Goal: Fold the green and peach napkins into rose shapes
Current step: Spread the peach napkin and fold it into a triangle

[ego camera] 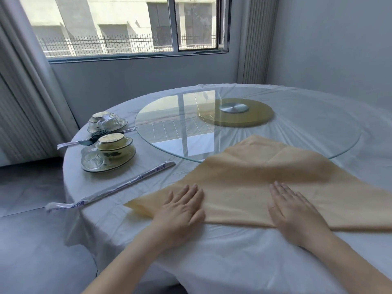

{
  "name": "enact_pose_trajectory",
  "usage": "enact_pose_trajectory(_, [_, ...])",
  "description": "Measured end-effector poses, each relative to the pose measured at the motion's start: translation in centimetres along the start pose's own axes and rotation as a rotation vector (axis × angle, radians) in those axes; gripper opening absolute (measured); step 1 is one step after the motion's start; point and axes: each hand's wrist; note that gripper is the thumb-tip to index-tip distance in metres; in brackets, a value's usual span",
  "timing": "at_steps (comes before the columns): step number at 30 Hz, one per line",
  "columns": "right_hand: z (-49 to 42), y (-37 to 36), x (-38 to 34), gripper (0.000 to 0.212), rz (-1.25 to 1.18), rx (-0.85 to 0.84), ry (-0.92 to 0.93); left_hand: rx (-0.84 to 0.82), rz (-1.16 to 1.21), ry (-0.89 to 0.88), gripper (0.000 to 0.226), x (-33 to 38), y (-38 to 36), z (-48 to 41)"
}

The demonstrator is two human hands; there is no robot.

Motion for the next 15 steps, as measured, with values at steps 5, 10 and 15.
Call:
enact_pose_trajectory(5, [0.0,0.1,-0.1,0.055,-0.009,0.000,-0.006,0.043,0.026,0.057,0.092,-3.1,0.6,1.3])
enact_pose_trajectory(10, [0.1,0.2,-0.2,0.055,-0.014,0.001,-0.005,0.052,0.012,0.098,0.092,-4.5,1.1,2.3])
enact_pose_trajectory(15, [0.1,0.3,-0.1,0.055,-0.023,0.005,-0.008,0.043,0.033,0.131,0.086,-4.7,1.4,2.7])
Point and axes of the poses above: each hand's wrist, its own z-axis away from the middle knuckle, its own y-axis out of the back of the hand, x = y × z, and after that the axes turned 8 degrees about z, right-handed
